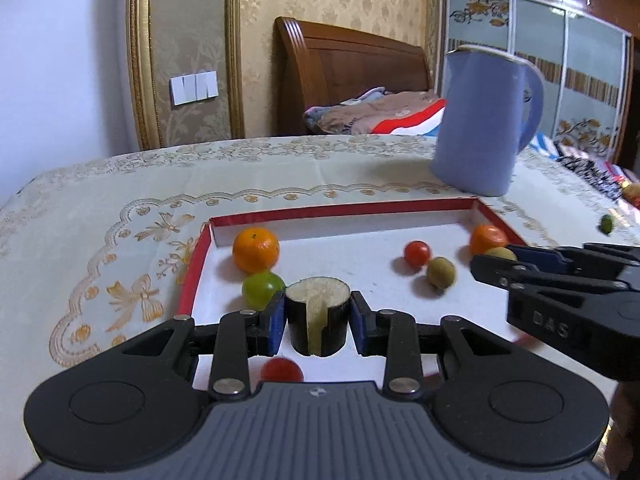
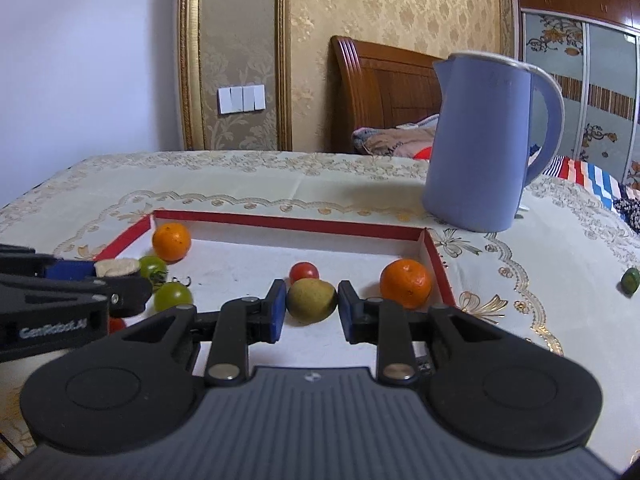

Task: Organize fruits
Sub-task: 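Carry the eggplant slice and round fruit over the tray with both tools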

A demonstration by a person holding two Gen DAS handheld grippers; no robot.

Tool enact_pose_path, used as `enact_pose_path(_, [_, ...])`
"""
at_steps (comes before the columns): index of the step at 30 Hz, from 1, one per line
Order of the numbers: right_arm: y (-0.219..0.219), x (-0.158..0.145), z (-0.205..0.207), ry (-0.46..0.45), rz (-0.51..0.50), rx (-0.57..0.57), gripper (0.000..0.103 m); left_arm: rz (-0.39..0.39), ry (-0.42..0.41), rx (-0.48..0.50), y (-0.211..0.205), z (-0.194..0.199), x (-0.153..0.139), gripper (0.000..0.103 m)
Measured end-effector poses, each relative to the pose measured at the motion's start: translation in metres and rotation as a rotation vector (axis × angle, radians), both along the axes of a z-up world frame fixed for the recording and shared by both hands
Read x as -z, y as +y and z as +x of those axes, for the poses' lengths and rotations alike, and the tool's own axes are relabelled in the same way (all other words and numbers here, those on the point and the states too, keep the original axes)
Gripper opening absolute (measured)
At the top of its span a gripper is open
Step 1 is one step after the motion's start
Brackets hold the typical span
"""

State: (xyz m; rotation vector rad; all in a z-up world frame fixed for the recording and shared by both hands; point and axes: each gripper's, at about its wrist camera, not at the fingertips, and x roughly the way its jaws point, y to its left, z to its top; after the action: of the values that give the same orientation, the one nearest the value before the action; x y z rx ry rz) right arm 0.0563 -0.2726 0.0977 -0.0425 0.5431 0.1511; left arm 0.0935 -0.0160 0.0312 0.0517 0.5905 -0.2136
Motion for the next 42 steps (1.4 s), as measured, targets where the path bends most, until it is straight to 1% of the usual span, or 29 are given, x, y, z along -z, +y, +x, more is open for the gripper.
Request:
enact_pose_path(2, [-0.002, 0.003, 0.008, 0.002, 0.002, 0.014, 0.026, 0.008, -0.007, -0.004, -0.003, 0.01, 0.0, 0.033])
enact_pose_path(5, [-0.01, 0.006, 0.027, 0.027, 0.039, 0.041, 0.026, 0.018, -0.016, -0.022, -0.009, 0.028, -0.002, 0.033])
enact_pose_path(9, [-0.012, 0.014, 0.049, 0.058, 0.023, 0.07, 0.026, 0.04, 0.008, -0.034, -0.019, 0.051, 0.004, 0.033])
enact_pose_path(17, [-0.01, 0.018, 0.081, 0.075, 0.012, 0.1, 0.026, 0.052, 0.034, -0.048, -0.024, 0.068, 0.018, 0.033])
enact_pose_path(20, [-0.007, 0.024, 0.095, 0.101, -0.001, 0.108, 0.026, 0.055, 0.047, -0.057, -0.024, 0.074, 0.022, 0.033])
enact_pose_path(22, [-0.008, 0.029, 0.102, 0.13, 0.02, 0.113, 0.026, 0.057, 0.053, -0.073, -0.023, 0.079, 0.024, 0.033])
enact_pose_path(24, [-0.011, 0.033, 0.104, 0.148, 0.036, 0.117, 0.026, 0.043, 0.058, -0.079, -0.02, 0.081, 0.026, 0.032])
enact_pose_path(29, [-0.008, 0.037, 0.106, 0.155, 0.024, 0.119, 0.026, 0.028, 0.063, -0.085, -0.018, 0.082, 0.025, 0.032])
enact_pose_path(31, [-0.007, 0.039, 0.106, 0.159, 0.024, 0.119, 0.026, 0.023, 0.077, -0.085, -0.018, 0.086, 0.027, 0.033])
enact_pose_path(37, [-0.007, 0.039, 0.108, 0.168, 0.018, 0.116, 0.027, 0.055, 0.066, -0.085, -0.024, 0.088, 0.029, 0.033])
enact_pose_path(42, [-0.007, 0.038, 0.108, 0.175, 0.009, 0.109, 0.026, 0.051, 0.068, -0.084, -0.023, 0.088, 0.029, 0.033])
